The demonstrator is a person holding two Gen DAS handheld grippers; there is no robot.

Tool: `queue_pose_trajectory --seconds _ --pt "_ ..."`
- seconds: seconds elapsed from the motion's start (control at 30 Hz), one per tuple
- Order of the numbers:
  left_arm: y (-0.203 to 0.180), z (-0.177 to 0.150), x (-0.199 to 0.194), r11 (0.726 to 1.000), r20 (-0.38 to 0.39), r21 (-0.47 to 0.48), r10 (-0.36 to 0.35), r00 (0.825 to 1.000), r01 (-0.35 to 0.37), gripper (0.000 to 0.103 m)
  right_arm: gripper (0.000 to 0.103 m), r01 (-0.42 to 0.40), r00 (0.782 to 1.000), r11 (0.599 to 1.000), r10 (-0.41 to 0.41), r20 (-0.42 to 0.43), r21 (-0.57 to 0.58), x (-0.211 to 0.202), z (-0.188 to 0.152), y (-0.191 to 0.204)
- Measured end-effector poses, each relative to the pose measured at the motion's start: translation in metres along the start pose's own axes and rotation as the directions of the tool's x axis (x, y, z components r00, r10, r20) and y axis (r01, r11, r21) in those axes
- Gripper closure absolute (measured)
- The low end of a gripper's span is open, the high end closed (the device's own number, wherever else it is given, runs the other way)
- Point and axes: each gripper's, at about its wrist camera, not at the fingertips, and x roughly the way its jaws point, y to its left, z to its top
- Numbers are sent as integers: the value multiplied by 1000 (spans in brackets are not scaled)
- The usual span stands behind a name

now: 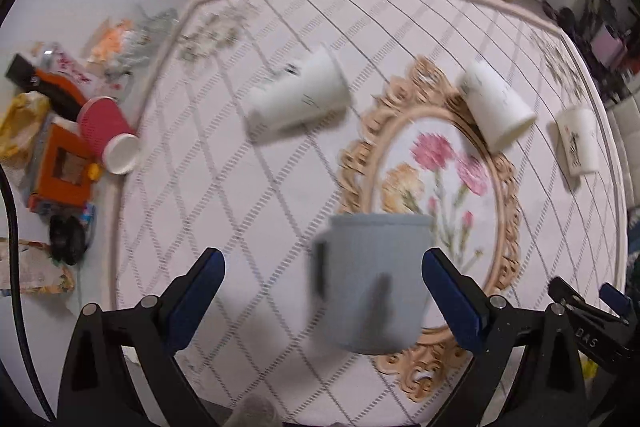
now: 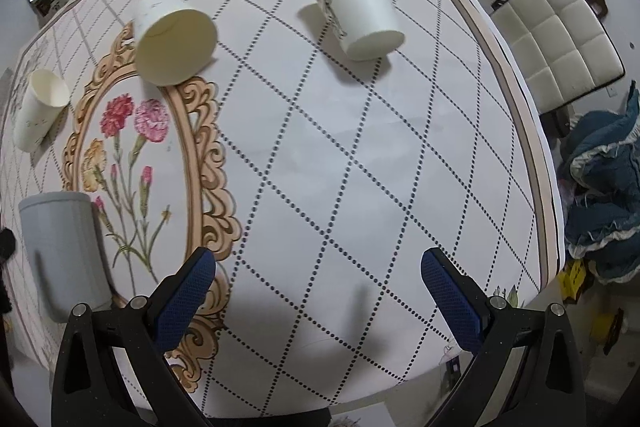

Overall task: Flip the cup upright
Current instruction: 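Close the right tool on the grey mug while the left tool releases it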

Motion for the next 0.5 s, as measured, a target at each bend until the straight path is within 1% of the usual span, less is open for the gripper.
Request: queue_pose_trajectory --seconds 0.1,0.2,0.33,0.5 --pt "23 -2 -4 998 34 -16 64 997 -63 2 0 -11 1000 1000 11 3 -28 -4 -1 11" --pt "45 -10 2 992 20 -16 123 992 -123 2 0 -29 1000 998 29 -2 -63 -10 -2 24" --pt "77 -24 21 987 -47 -15 159 986 -160 2 0 -78 997 989 76 -21 -127 -21 -7 54" --pt "113 -40 44 983 -116 -32 176 977 -181 2 0 -151 988 968 140 -68 -200 -34 -6 115"
